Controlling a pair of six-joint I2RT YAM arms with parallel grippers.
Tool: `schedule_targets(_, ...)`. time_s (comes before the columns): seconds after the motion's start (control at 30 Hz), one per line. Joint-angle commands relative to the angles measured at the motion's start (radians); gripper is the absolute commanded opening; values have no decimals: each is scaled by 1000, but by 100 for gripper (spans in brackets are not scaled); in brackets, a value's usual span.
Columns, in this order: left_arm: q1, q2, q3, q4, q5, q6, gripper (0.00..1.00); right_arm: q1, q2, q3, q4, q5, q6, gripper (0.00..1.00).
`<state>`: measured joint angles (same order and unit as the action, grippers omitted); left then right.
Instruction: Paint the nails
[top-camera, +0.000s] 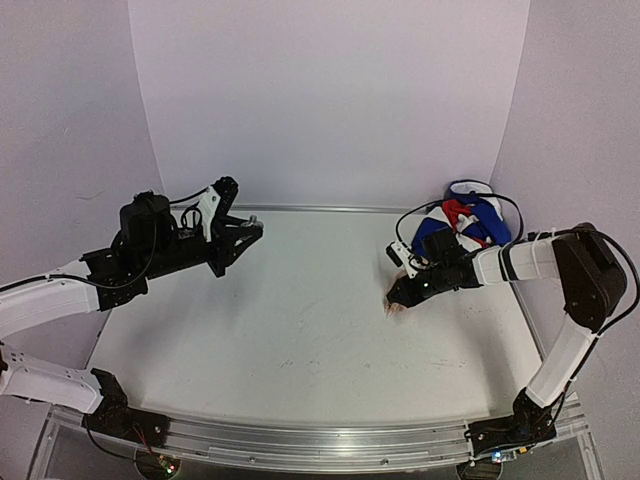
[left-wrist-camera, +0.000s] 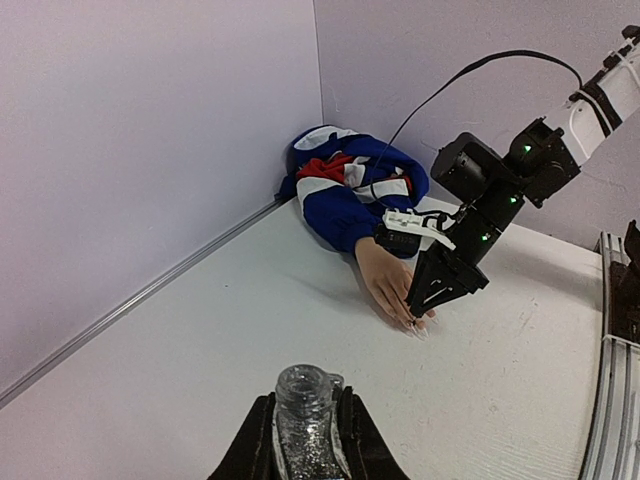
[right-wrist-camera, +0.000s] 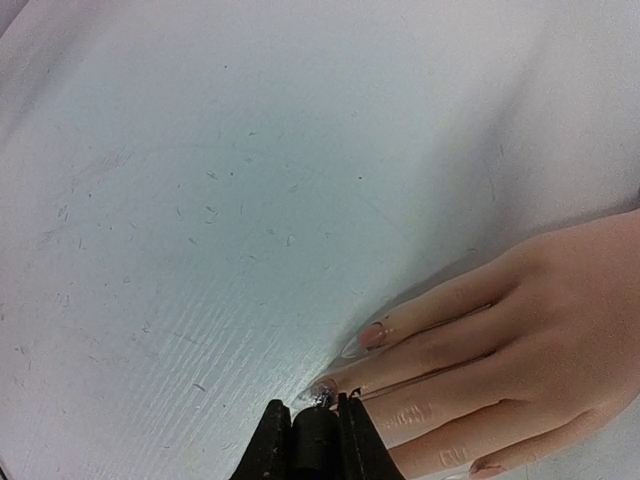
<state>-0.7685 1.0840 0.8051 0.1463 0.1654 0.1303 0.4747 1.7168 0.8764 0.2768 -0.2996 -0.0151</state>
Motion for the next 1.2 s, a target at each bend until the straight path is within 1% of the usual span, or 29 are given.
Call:
schedule_targets(0.0, 6, -15, 40, 27, 17, -9, 0, 7, 9, 22, -17, -27, 0, 0)
schedule_targets(1.17, 6, -15, 38, 27, 19, -12, 0, 21, 18, 16, -18, -79, -2, 0)
